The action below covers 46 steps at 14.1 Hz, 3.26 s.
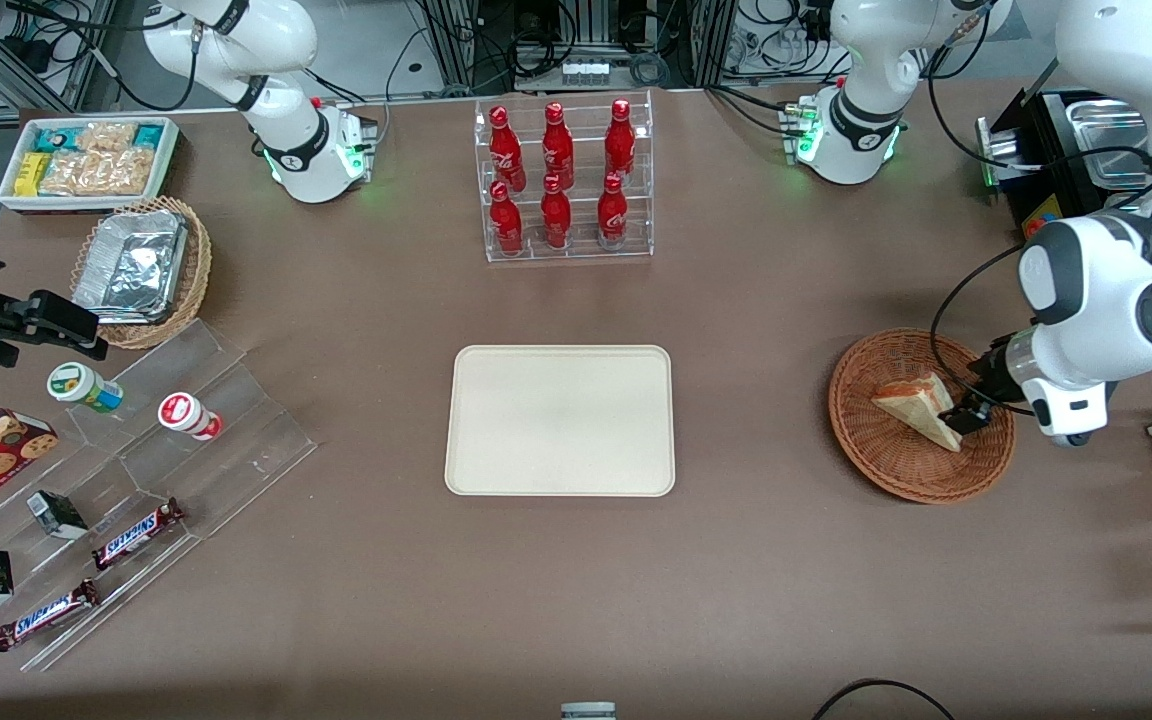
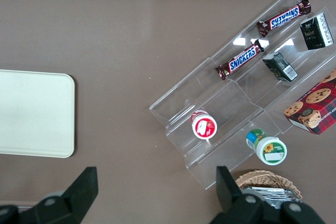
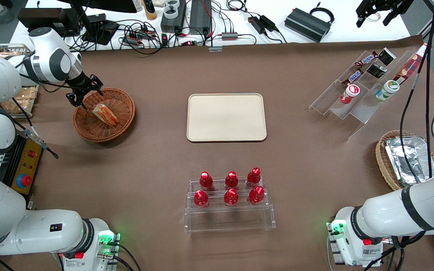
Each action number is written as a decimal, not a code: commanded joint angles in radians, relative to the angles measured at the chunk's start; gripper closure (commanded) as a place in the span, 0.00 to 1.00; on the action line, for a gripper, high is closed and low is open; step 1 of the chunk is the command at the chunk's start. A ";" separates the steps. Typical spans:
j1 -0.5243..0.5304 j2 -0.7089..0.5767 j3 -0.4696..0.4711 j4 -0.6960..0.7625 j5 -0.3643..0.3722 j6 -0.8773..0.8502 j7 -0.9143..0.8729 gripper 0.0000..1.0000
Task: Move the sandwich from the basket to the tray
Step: 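Lower the open left gripper and close it on the wrapped sandwich, then lift the sandwich out of the basket and carry it toward the tray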
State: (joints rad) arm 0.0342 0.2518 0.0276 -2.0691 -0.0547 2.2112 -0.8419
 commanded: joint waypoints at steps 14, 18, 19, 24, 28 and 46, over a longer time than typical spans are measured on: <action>-0.040 0.012 0.005 -0.105 -0.039 0.099 -0.066 0.00; -0.045 0.014 0.005 -0.101 -0.039 0.099 -0.085 0.36; -0.043 0.014 0.005 -0.100 -0.037 0.099 -0.085 0.51; -0.043 0.001 0.006 -0.077 -0.033 0.075 -0.085 0.79; -0.080 -0.080 0.003 0.054 0.067 -0.225 -0.065 0.79; -0.614 0.130 0.000 0.501 0.035 -0.385 -0.014 0.78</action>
State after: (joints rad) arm -0.5215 0.2998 0.0133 -1.6328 -0.0071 1.7897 -0.8676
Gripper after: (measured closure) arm 0.780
